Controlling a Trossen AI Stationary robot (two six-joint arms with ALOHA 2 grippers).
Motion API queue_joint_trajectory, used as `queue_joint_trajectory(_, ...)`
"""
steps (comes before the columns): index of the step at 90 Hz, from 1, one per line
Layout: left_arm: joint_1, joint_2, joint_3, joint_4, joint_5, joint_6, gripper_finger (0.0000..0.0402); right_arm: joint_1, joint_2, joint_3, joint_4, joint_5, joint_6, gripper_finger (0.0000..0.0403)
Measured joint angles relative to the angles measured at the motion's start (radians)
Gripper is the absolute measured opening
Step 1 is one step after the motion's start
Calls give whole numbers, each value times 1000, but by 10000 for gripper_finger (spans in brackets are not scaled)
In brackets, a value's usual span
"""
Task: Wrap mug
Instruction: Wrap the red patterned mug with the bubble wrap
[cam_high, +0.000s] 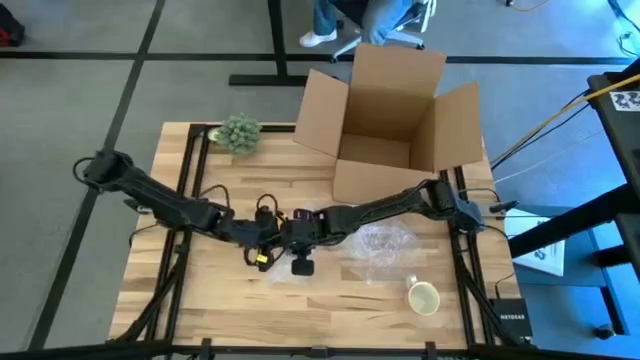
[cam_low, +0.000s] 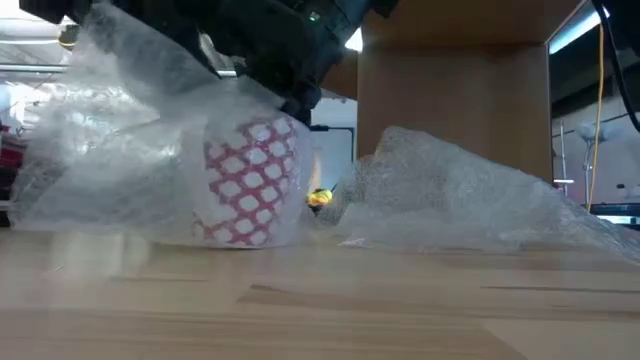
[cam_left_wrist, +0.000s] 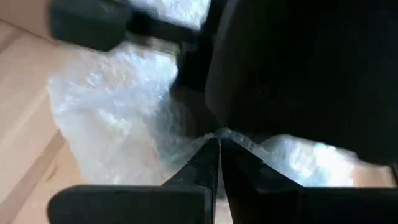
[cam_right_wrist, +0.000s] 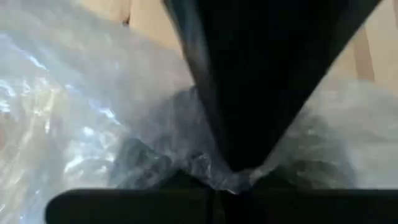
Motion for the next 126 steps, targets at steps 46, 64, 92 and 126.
queue_joint_trajectory(46, 7, -3, -1, -17, -3, 6, 1, 12, -154, 3, -57, 1, -53, 1)
queue_joint_trajectory(64, 7, -3, -2, -14, -4, 11, 1, 25, -148, 2, -45, -11, -47, 1)
queue_joint_trajectory(92, 7, -3, -3, -5, -3, 7, 1, 7, -18, 2, -30, -11, -28, 1)
queue_joint_trajectory(126, 7, -2, -3, -6, 1, 8, 1, -11, -19, 0, -42, 25, -28, 1)
